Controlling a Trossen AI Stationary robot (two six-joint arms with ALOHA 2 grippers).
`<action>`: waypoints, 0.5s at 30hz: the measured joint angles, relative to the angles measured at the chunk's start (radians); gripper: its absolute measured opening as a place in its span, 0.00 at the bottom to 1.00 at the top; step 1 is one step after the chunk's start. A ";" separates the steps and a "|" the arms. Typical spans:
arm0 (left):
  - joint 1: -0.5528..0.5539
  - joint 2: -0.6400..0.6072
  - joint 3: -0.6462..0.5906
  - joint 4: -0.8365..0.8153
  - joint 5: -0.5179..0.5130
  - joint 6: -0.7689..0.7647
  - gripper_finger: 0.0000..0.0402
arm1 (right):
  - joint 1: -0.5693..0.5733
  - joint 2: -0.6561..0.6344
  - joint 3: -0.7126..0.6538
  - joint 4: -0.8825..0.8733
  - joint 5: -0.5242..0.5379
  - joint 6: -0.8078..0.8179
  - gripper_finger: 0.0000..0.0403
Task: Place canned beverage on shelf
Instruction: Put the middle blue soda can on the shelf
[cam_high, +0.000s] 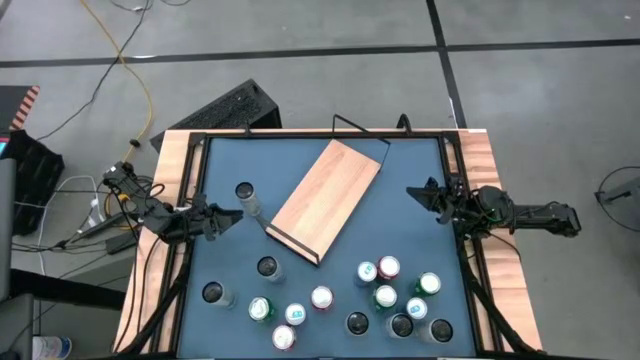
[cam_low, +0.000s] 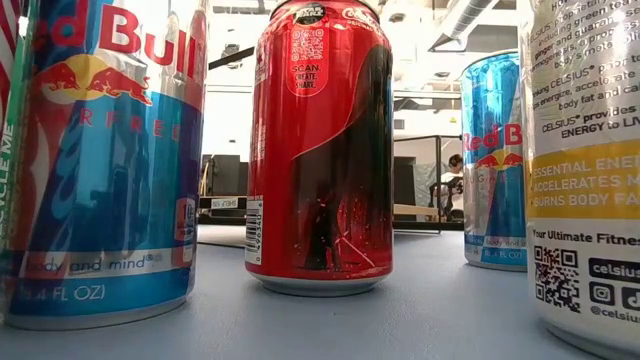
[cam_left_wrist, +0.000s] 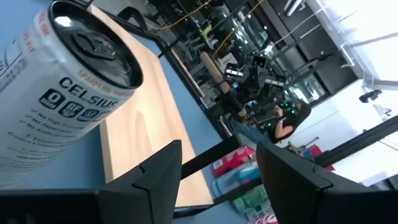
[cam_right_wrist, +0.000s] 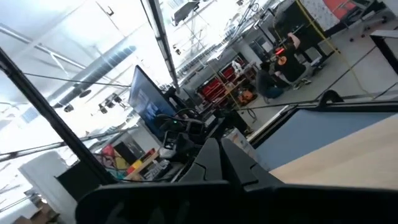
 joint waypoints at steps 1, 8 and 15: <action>0.000 0.000 0.000 -0.001 -0.008 0.000 0.48 | 0.000 0.000 0.000 -0.008 0.011 -0.011 0.00; 0.000 0.000 0.012 0.085 -0.063 -0.042 0.48 | 0.009 0.001 0.021 -0.024 -0.114 -0.006 0.00; 0.000 0.001 0.106 0.301 -0.045 0.125 0.48 | 0.025 0.009 0.162 -0.150 -0.150 -0.106 0.00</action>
